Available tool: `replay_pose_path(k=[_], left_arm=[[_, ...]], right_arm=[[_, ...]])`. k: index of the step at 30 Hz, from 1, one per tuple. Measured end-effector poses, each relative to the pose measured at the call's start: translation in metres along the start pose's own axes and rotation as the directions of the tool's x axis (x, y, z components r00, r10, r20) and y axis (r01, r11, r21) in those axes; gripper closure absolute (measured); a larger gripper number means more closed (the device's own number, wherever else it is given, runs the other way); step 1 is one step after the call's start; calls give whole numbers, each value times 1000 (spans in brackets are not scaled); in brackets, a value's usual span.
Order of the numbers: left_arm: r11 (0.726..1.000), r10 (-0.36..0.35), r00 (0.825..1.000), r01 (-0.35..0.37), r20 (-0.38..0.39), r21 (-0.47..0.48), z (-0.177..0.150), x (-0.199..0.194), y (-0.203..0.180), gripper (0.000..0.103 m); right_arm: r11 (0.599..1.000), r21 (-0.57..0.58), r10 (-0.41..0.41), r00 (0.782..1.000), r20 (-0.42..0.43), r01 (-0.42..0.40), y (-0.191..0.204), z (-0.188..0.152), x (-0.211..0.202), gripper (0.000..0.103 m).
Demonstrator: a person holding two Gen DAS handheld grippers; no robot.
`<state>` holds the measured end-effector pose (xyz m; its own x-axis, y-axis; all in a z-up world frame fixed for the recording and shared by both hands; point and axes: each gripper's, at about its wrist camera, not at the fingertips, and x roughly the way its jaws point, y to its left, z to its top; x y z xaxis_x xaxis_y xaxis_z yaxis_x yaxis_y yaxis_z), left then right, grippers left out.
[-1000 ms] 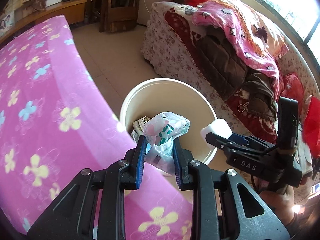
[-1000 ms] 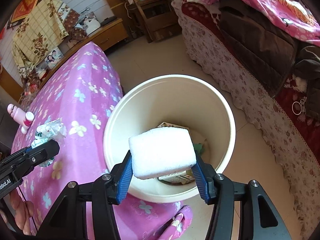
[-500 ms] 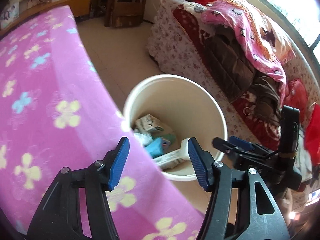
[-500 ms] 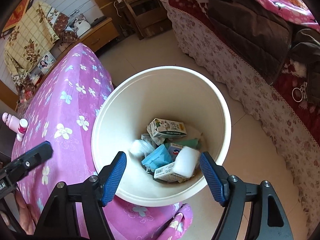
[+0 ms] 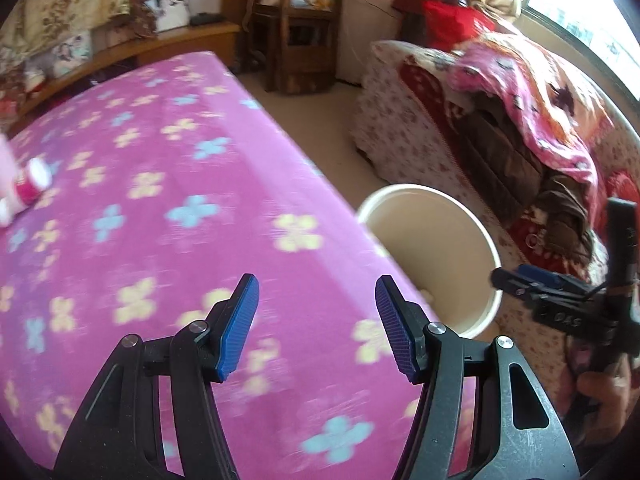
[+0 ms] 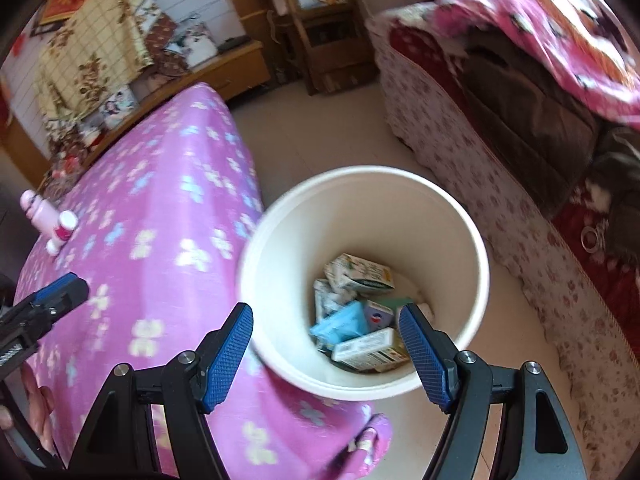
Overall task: Collect trash
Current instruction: 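Move both open tools back over the table, now holding only the pink bottles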
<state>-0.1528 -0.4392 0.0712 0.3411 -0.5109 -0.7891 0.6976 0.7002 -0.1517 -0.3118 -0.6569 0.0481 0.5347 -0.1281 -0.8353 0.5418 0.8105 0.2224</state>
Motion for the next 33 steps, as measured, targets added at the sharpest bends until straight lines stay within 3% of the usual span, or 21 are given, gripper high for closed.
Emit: replay_pose_path(k=[8, 17, 26, 33], left_arm=[[985, 156, 987, -153, 25, -84, -17, -29, 74, 44], [959, 227, 974, -222, 5, -177, -38, -42, 142, 44], [942, 248, 969, -244, -10, -231, -55, -53, 172, 44], [931, 295, 955, -286, 6, -226, -61, -63, 171, 44]], right_arm=[[991, -95, 90, 996, -4, -90, 77, 5, 6, 29], [970, -185, 148, 987, -64, -157, 155, 0, 31, 29], [955, -235, 166, 982, -91, -183, 189, -10, 33, 29], [955, -233, 173, 983, -69, -184, 200, -17, 26, 29]])
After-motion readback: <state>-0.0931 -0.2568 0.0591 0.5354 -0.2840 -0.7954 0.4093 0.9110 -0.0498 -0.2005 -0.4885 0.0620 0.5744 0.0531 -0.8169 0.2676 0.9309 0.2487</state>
